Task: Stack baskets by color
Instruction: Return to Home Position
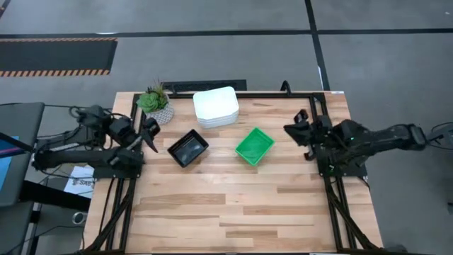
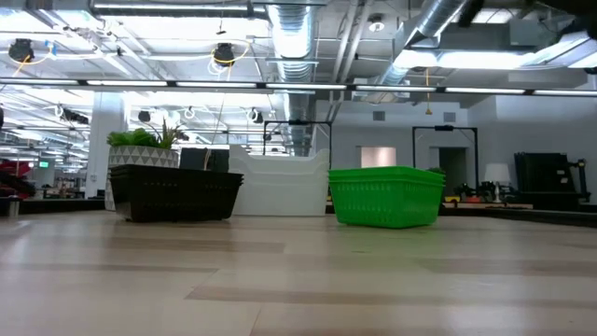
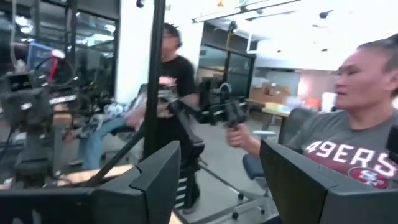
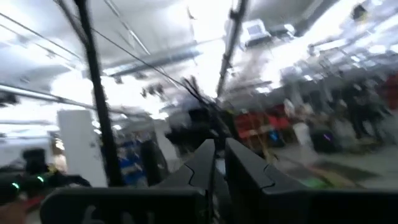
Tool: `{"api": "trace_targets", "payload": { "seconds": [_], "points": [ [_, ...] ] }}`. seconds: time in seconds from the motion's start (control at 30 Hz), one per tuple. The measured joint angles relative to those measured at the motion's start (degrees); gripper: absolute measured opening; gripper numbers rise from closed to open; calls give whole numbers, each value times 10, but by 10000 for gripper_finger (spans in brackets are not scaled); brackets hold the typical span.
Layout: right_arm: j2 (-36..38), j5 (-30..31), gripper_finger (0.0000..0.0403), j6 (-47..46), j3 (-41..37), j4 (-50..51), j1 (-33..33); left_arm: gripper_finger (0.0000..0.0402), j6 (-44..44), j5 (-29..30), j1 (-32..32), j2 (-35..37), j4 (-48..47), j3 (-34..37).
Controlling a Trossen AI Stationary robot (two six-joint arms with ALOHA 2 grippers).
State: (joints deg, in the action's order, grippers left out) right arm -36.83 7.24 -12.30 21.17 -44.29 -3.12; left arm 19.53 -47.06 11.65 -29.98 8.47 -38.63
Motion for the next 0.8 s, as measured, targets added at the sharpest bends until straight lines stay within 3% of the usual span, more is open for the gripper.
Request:
{"api": "trace_targets", "payload": {
  "seconds": [0.23, 0.37, 0.57, 0.67, 0.8],
  "points": [
    [175, 42, 63, -17, -3, 236, -5, 212, -19, -67, 40, 5, -1, 29],
    [222, 78, 63, 9, -42, 239, -19, 212, -23, -61, 51, -20, 47, 79],
    [272, 126, 63, 13, -144, 184, -19, 212, 32, -61, 71, -63, 236, 190],
    [305, 127, 63, 20, -192, 151, -13, 212, 42, -69, 94, -74, 286, 234],
    [356, 139, 63, 23, -206, 208, 5, 212, 37, -64, 128, -75, 326, 283]
  ]
}}
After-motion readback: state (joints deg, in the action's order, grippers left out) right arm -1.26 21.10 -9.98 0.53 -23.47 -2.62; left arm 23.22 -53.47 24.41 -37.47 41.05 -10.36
